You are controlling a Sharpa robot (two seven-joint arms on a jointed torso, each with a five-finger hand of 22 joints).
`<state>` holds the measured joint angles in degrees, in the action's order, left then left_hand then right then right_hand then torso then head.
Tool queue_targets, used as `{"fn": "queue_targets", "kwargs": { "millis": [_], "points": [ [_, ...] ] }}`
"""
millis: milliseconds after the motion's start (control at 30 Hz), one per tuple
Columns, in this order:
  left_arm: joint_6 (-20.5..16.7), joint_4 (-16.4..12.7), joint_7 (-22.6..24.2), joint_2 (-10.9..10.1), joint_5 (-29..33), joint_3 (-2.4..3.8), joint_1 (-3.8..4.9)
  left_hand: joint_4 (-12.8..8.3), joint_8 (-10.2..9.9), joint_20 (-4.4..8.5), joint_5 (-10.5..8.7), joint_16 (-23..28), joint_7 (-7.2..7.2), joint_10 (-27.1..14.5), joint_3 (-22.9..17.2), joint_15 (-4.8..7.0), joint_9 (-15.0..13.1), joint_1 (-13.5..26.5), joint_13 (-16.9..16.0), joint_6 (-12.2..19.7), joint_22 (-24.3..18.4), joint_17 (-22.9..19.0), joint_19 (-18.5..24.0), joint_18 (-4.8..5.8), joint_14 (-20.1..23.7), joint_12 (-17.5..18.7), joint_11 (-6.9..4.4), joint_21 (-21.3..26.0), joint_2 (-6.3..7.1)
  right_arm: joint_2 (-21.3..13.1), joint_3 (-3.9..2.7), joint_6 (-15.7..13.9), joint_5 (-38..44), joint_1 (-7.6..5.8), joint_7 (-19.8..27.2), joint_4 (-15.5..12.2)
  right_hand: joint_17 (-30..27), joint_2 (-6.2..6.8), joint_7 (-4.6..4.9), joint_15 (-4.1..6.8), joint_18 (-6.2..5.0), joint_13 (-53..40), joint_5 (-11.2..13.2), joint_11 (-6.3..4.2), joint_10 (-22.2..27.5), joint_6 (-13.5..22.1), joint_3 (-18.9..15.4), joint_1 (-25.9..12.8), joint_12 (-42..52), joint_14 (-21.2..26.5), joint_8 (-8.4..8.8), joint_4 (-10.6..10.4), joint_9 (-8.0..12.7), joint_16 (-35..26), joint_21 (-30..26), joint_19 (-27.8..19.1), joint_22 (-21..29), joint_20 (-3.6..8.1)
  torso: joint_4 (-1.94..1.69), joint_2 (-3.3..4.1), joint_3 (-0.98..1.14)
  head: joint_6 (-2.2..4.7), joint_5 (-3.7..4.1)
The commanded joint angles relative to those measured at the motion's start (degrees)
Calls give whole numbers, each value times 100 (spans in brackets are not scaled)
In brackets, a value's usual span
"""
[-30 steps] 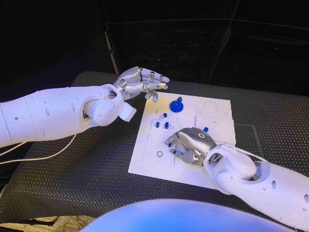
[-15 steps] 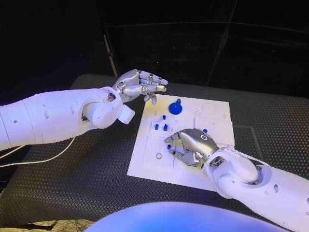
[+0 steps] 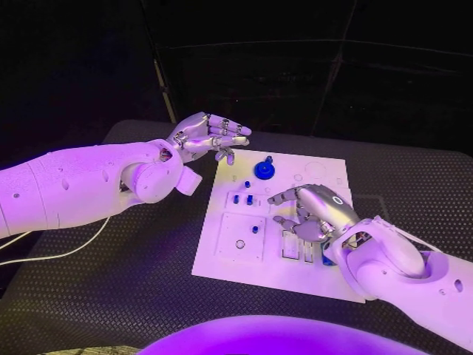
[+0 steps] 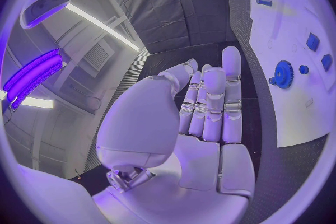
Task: Assemble the parts on the task board
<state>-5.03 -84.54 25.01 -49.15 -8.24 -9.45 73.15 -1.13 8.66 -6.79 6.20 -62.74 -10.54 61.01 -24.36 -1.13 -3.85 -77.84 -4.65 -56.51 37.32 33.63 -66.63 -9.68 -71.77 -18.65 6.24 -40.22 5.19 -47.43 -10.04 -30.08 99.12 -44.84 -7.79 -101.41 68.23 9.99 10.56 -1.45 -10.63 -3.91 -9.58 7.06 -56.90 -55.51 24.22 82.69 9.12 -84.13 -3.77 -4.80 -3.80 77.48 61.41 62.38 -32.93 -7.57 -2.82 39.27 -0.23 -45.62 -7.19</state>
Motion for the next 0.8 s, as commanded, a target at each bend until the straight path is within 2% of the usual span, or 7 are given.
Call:
{"fn": "queue_targets", "kwargs": {
  "millis": [33,133,267,433,500,633,800],
  "points": [
    [77,-1,19,5,32,4,6,10,9,-10,-15,35,-17,-38,27,-7,6,58,-7,16,-6,-6,31,-83,48,-37,-4,20,-17,-157,-85,474,-367,-68,-344,-52,45,25,-31,-26,69,2,20,-19,13,7,-85,-103,45,-152,3,-12,-8,46,30,53,-33,1,7,-1,-5,62,92],
    [83,2,18,6,32,2,5,10,9,-10,-15,35,-17,-38,27,-7,6,58,-7,16,-6,-6,31,-83,48,-37,-4,20,-17,-332,-161,780,-412,-181,-501,-56,56,59,-52,-19,69,8,9,-33,96,51,-228,-164,85,-161,11,-37,-4,61,21,72,-24,7,12,0,2,92,149],
    [95,22,14,22,32,1,2,8,9,-12,-14,39,-18,-44,32,-9,5,62,-7,18,-14,-15,31,-83,52,-44,-3,28,-25,-470,-206,1101,-395,-304,-611,16,47,40,-52,-19,70,13,21,-24,284,166,-494,-170,134,-159,17,-68,-1,62,-28,77,34,5,6,2,3,129,195],
    [110,46,7,44,32,-1,-2,8,9,-12,-14,39,-18,-44,32,-9,5,62,-7,18,-14,-15,31,-83,52,-44,-3,28,-25,-530,-222,1353,-375,-374,-666,144,57,13,-53,-26,67,12,34,-20,356,173,-612,-146,164,-162,11,-82,-5,70,-45,88,53,3,-12,5,3,160,245],
    [114,52,6,50,32,-2,-3,8,9,-12,-14,39,-18,-44,32,-9,5,62,-7,18,-14,-15,31,-83,52,-44,-3,28,-25,-531,-225,1429,-341,-386,-689,185,56,1,-53,-26,68,10,42,-20,370,168,-663,-139,185,-161,8,-92,-7,70,-49,96,55,3,-4,3,-4,158,246],
    [118,59,5,57,32,-4,-4,8,9,-12,-14,39,-18,-44,32,-9,5,62,-7,18,-14,-15,31,-83,52,-44,-3,28,-25,-507,-227,1548,-290,-397,-720,234,44,-19,-56,-26,66,6,57,-23,372,159,-708,-124,214,-159,4,-101,-10,64,-59,99,68,3,3,9,-2,155,244],
    [121,58,3,60,32,-5,-5,8,9,-12,-14,39,-18,-44,32,-9,5,62,-7,18,-14,-15,31,-83,52,-44,-3,28,-25,-480,-229,1711,-266,-402,-764,251,-15,-106,-68,-9,71,-6,55,-43,279,81,-793,-66,346,-145,-15,-124,-21,28,-56,146,51,15,-2,11,-6,135,248]
  ]
}}
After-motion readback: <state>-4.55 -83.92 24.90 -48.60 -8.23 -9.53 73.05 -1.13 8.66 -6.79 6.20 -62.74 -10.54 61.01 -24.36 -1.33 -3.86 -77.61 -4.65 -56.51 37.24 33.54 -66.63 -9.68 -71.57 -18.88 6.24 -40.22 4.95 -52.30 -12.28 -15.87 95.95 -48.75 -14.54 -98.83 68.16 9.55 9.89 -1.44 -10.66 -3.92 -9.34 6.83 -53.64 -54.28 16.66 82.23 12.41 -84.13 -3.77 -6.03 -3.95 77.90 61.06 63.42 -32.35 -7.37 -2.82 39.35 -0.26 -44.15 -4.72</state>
